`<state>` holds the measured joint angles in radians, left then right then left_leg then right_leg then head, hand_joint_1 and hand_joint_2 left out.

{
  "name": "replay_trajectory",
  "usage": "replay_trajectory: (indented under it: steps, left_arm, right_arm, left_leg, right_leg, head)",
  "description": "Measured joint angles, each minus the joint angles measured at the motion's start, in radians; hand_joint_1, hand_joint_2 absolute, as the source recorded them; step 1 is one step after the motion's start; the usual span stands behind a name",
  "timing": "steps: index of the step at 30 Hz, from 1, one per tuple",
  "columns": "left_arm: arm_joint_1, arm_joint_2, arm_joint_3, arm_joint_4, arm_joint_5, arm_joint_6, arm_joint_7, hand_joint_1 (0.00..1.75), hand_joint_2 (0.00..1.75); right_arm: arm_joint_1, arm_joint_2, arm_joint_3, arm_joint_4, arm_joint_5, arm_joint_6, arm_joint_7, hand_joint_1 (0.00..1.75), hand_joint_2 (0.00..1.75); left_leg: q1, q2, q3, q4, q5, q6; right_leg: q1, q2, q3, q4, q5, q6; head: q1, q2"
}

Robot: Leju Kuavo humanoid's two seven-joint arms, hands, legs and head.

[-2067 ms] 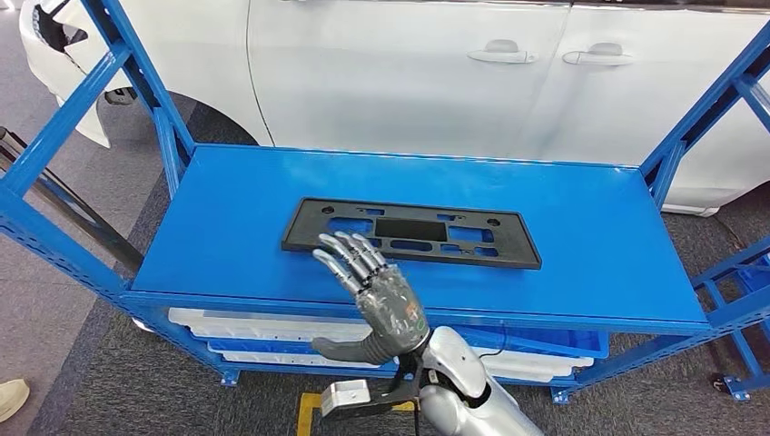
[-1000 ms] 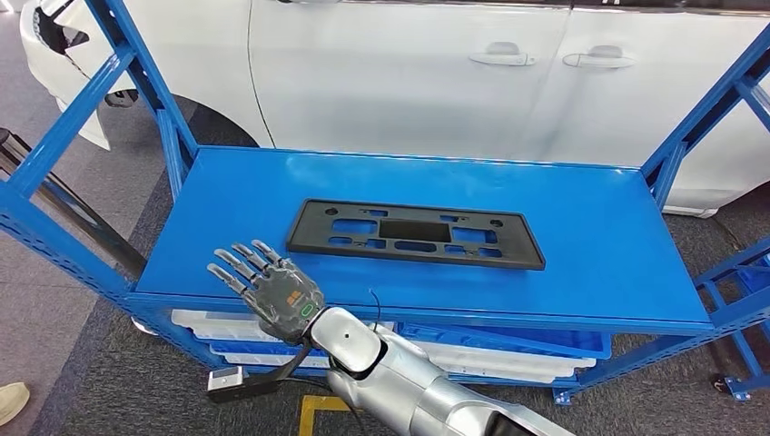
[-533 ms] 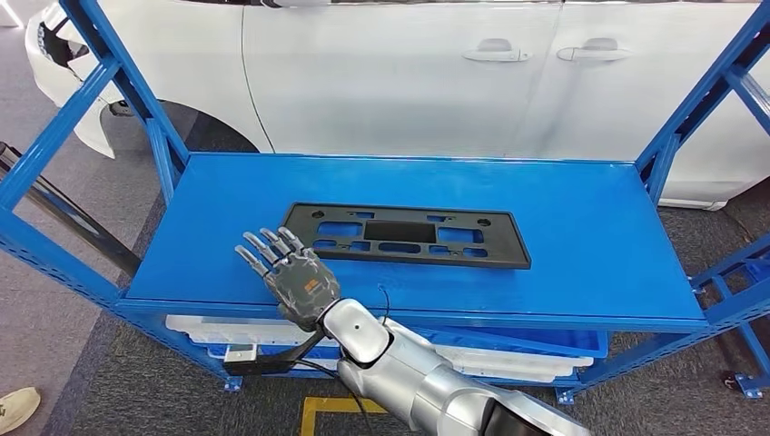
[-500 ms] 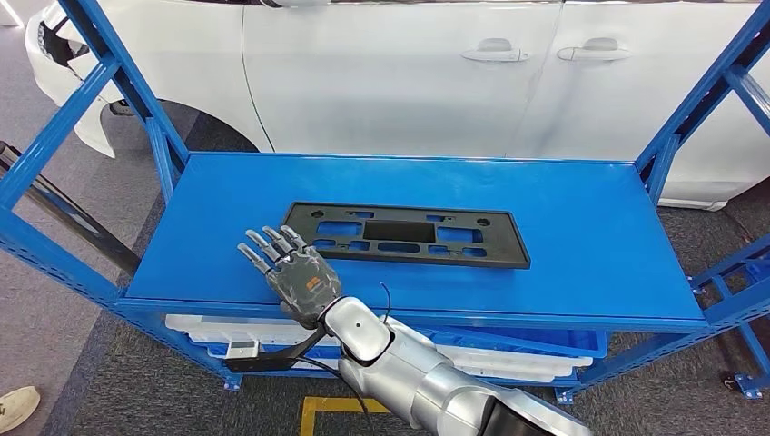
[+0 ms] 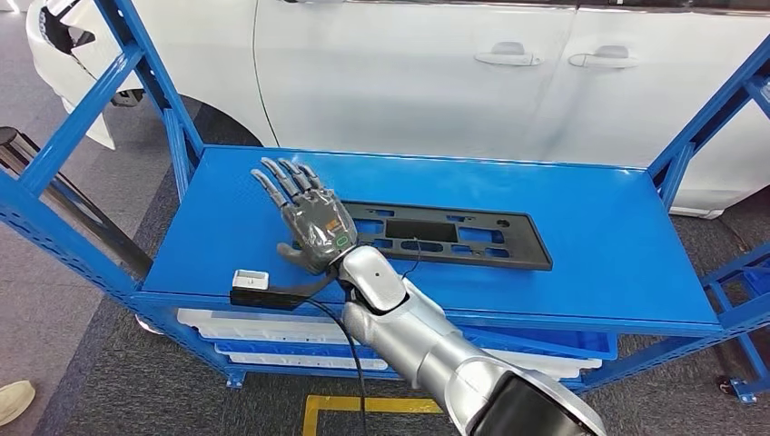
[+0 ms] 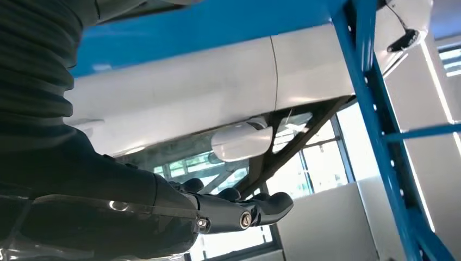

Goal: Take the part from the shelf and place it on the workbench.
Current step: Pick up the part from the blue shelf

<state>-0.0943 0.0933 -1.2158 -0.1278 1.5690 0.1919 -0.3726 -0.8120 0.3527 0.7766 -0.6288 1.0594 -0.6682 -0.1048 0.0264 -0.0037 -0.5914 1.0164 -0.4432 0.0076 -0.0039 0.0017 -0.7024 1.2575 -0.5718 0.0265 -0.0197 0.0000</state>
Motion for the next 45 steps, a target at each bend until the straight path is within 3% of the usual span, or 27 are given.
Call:
replay_trajectory:
  steps: [1,2,3,5,7,9,11,13,16,17,18,20,22,25,27,29,31,32,33,34,36,38,42,43,45]
  left_arm:
    - [0.0,0.0,0.0,0.0,0.0,-0.002,-0.002,0.0,0.0]
    - [0.0,0.001,0.0,0.0,0.0,-0.003,-0.004,0.0,0.0]
    - [0.0,0.001,0.0,0.0,0.0,-0.004,-0.005,0.0,0.0]
    - [-0.001,0.001,0.0,0.0,0.0,-0.004,-0.007,0.0,0.0]
    - [-0.002,0.0,0.0,0.0,0.0,-0.004,-0.007,0.0,0.0]
    - [-0.002,0.0,0.0,0.0,0.0,-0.004,-0.007,0.0,0.0]
    - [-0.002,0.0,-0.001,0.0,0.0,-0.004,-0.008,0.0,0.0]
    - [-0.003,0.001,-0.001,0.0,0.0,-0.003,-0.008,0.0,0.0]
    - [-0.001,0.002,-0.001,0.0,0.0,-0.002,-0.009,0.0,0.0]
    - [0.0,0.002,-0.001,0.0,0.0,-0.002,-0.009,0.0,0.0]
    - [0.0,0.002,-0.001,0.0,0.0,-0.002,-0.009,0.0,0.0]
    - [0.0,0.002,-0.001,0.0,0.0,-0.002,-0.009,0.0,0.0]
    - [-0.002,0.002,-0.001,0.0,0.0,-0.001,-0.009,0.0,0.0]
    - [-0.001,0.002,-0.001,0.0,0.0,-0.001,-0.008,0.0,0.0]
    - [-0.001,0.002,0.0,0.0,0.0,-0.002,-0.009,0.0,0.0]
    - [-0.002,0.001,0.0,0.0,0.0,-0.003,-0.013,0.0,0.0]
    - [-0.002,0.001,0.0,0.0,0.0,-0.004,-0.016,0.0,0.0]
    - [-0.002,0.001,-0.001,0.0,0.0,-0.005,-0.016,0.0,0.0]
    - [-0.002,0.001,-0.001,0.0,0.0,-0.005,-0.017,0.0,0.0]
    - [-0.002,0.001,-0.001,0.0,0.0,-0.005,-0.017,0.0,0.0]
    - [-0.002,0.001,-0.001,0.0,0.0,-0.006,-0.017,0.0,0.0]
    - [-0.002,0.001,-0.001,0.0,0.0,-0.006,-0.018,0.0,0.0]
    - [-0.003,0.001,-0.001,0.0,0.0,-0.007,-0.018,0.0,0.0]
    - [-0.003,0.001,-0.002,0.0,0.0,-0.008,-0.019,0.0,0.0]
    - [-0.003,0.001,-0.004,0.0,0.0,-0.009,-0.019,0.0,0.0]
  right_arm:
    - [0.0,0.0,-0.003,-0.006,-0.002,0.005,0.004,0.0,1.75]
    - [0.002,0.0,0.0,-0.008,-0.007,0.006,0.012,0.0,1.75]
    - [0.004,0.0,0.007,-0.008,-0.013,0.003,0.021,0.0,1.75]
    - [0.004,0.0,0.027,-0.006,-0.028,-0.004,0.033,0.0,1.75]
    - [0.004,0.0,0.047,-0.003,-0.036,-0.01,0.04,0.0,1.75]
    - [0.004,0.0,0.067,0.002,-0.038,-0.012,0.049,0.0,1.75]
    - [0.003,0.001,0.087,0.008,-0.04,-0.013,0.062,0.0,1.75]
    - [-0.001,0.002,0.109,0.015,-0.046,-0.013,0.074,0.0,1.75]
    - [-0.002,0.001,0.138,0.033,-0.067,-0.012,0.083,0.0,1.75]
    - [-0.002,0.001,0.144,0.041,-0.074,-0.012,0.083,0.0,1.75]
    - [-0.002,0.001,0.15,0.048,-0.08,-0.012,0.083,0.0,1.75]
    - [-0.003,0.001,0.157,0.058,-0.086,-0.012,0.083,0.0,1.75]
    - [-0.005,0.001,0.163,0.065,-0.089,-0.012,0.083,0.0,1.75]
    - [-0.006,0.001,0.169,0.074,-0.089,-0.012,0.083,0.0,1.75]
    - [-0.007,0.001,0.173,0.08,-0.089,-0.012,0.083,0.0,1.75]
    - [-0.008,0.0,0.183,0.087,-0.088,-0.011,0.084,0.0,1.75]
    - [-0.004,0.0,0.201,0.097,-0.084,-0.008,0.088,0.0,1.75]
    - [-0.001,0.0,0.211,0.102,-0.081,-0.006,0.092,0.0,1.75]
    - [0.001,0.0,0.222,0.106,-0.078,-0.004,0.097,0.0,1.75]
    - [0.002,0.0,0.233,0.11,-0.075,-0.003,0.103,0.0,1.75]
    - [0.0,0.0,0.253,0.114,-0.072,-0.004,0.117,0.0,1.75]
    - [-0.004,0.0,0.271,0.118,-0.071,-0.006,0.127,0.0,1.75]
    - [-0.009,0.0,0.294,0.128,-0.067,-0.01,0.142,0.0,1.75]
    - [-0.012,0.001,0.299,0.131,-0.064,-0.014,0.149,0.0,1.75]
    - [-0.018,0.001,0.31,0.142,-0.054,-0.02,0.166,0.0,1.75]
  left_leg:
    - [-0.001,0.0,0.0,0.0,0.0,0.0]
    - [-0.001,0.0,0.0,0.0,0.0,0.0]
    - [-0.002,-0.001,0.001,0.001,0.0,0.0]
    - [-0.003,-0.003,0.002,0.0,-0.001,-0.001]
    - [-0.006,-0.003,0.002,0.0,-0.001,-0.009]
    - [-0.007,-0.003,0.001,-0.004,0.001,-0.021]
    - [-0.006,-0.002,0.003,-0.006,-0.002,-0.033]
    - [-0.004,-0.002,-0.02,0.053,-0.04,-0.041]
    - [-0.004,-0.001,-0.109,0.243,-0.122,-0.048]
    - [-0.004,-0.001,-0.123,0.269,-0.123,-0.049]
    - [-0.004,-0.001,-0.118,0.257,-0.105,-0.048]
    - [-0.004,-0.001,-0.06,0.131,-0.036,-0.043]
    - [-0.008,-0.001,-0.006,0.019,0.001,-0.035]
    - [-0.011,-0.003,0.003,-0.004,0.002,-0.018]
    - [-0.007,-0.003,0.005,-0.009,0.006,-0.008]
    - [-0.004,-0.001,0.005,-0.012,0.008,0.0]
    - [-0.005,0.0,0.003,-0.012,0.008,0.003]
    - [-0.005,0.0,0.002,-0.012,0.008,0.003]
    - [-0.005,0.0,0.002,-0.011,0.008,0.003]
    - [-0.005,-0.001,0.003,-0.011,0.007,0.002]
    - [-0.006,-0.002,0.006,-0.011,0.006,-0.001]
    - [-0.008,-0.003,0.006,-0.01,0.005,-0.009]
    - [-0.006,-0.001,0.003,-0.003,-0.003,-0.034]
    - [-0.005,-0.001,-0.007,0.022,-0.02,-0.038]
    - [-0.004,0.0,-0.057,0.135,-0.082,-0.043]
  right_leg:
    - [-0.001,0.0,-0.021,0.043,-0.01,0.0]
    - [-0.001,0.0,-0.024,0.048,0.0,-0.001]
    - [-0.001,0.0,-0.008,0.013,0.026,-0.004]
    - [0.001,0.0,0.06,-0.127,0.09,-0.016]
    - [0.007,0.0,0.105,-0.226,0.121,-0.025]
    - [0.012,0.001,0.109,-0.244,0.124,-0.03]
    - [0.008,0.001,0.115,-0.255,0.13,-0.041]
    - [0.003,-0.001,0.124,-0.268,0.136,-0.051]
    - [0.007,-0.002,0.126,-0.269,0.134,-0.057]
    - [0.008,-0.002,0.126,-0.267,0.133,-0.058]
    - [0.009,-0.001,0.126,-0.265,0.132,-0.058]
    - [0.01,0.0,0.128,-0.259,0.127,-0.055]
    - [0.014,0.001,0.126,-0.252,0.122,-0.048]
    - [0.017,0.003,0.123,-0.25,0.122,-0.036]
    - [0.015,0.003,0.117,-0.233,0.106,-0.025]
    - [0.011,0.002,0.076,-0.143,0.054,-0.015]
    - [0.005,0.002,0.008,-0.004,-0.005,-0.008]
    - [0.003,0.002,-0.015,0.04,-0.014,-0.006]
    - [0.001,0.001,-0.019,0.044,-0.003,-0.006]
    - [0.0,0.001,-0.002,0.005,0.026,-0.007]
    - [0.0,0.001,0.067,-0.14,0.095,-0.016]
    - [0.005,0.001,0.111,-0.236,0.125,-0.024]
    - [0.006,0.002,0.118,-0.26,0.133,-0.043]
    - [0.003,0.001,0.121,-0.266,0.135,-0.049]
    - [0.003,-0.001,0.124,-0.27,0.137,-0.055]
  head:
    - [0.0,0.0]
    - [0.0,0.0]
    - [0.0,0.0]
    - [0.0,0.0]
    - [0.0,0.0]
    - [-0.001,0.0]
    - [-0.001,0.0]
    - [-0.002,0.0]
    - [-0.003,0.0]
    - [-0.003,0.0]
    - [-0.004,0.0]
    - [-0.003,0.0]
    - [-0.003,0.0]
    - [-0.002,0.0]
    - [0.0,0.0]
    - [0.004,0.0]
    - [0.006,0.0]
    - [0.006,0.0]
    - [0.006,0.0]
    - [0.006,0.0]
    - [0.006,0.0]
    - [0.005,0.0]
    - [0.005,0.0]
    - [0.005,0.0]
    - [0.004,0.0]
